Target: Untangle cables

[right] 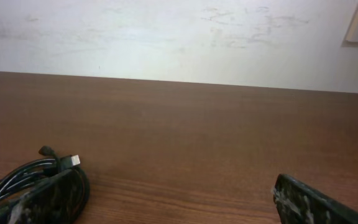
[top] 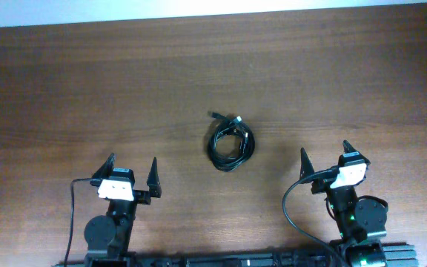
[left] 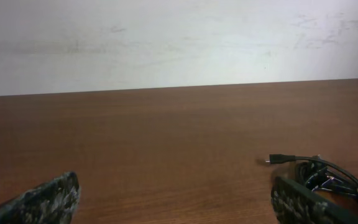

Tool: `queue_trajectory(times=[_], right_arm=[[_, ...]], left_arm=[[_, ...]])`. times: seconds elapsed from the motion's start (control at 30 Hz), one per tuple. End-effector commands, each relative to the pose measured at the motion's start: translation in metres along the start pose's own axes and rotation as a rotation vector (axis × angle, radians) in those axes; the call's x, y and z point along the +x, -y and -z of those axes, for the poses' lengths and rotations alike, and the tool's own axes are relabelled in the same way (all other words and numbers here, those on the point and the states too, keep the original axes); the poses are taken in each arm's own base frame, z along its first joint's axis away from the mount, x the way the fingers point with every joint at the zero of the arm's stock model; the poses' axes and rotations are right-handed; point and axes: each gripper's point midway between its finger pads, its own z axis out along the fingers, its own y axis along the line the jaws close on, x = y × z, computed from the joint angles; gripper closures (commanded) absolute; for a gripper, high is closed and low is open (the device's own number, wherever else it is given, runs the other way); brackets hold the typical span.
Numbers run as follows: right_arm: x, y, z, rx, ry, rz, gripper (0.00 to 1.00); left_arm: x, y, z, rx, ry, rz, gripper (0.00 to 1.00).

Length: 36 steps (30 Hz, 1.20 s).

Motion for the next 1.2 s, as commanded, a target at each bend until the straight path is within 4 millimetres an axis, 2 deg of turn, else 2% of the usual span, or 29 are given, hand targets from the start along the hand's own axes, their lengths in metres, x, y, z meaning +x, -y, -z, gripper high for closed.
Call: queue_trajectory(times=[0.0,0.87,1.0,1.17], right_arm=[[0.003,0.0,0.0,0.0,-0.009,0.006,0.0],[0.003,0.0,0.0,0.0,-0.009,0.006,0.0],[0.003,0.0,0.0,0.0,-0.009,0.006,0.0],[0.003,0.0,0.0,0.0,-0.009,0.006,0.0]], left_arm=[[0.002,0.0,0.0,0.002,-0.01,-0.014,0.01],[0.002,0.0,0.0,0.003,-0.007,-0.009,0.01],[-0.003,0.0,0.002,0.002,-0.015,-0.008,0.01],[-0.018,0.001,0.016,0.003,-0.117,0.004,0.01]])
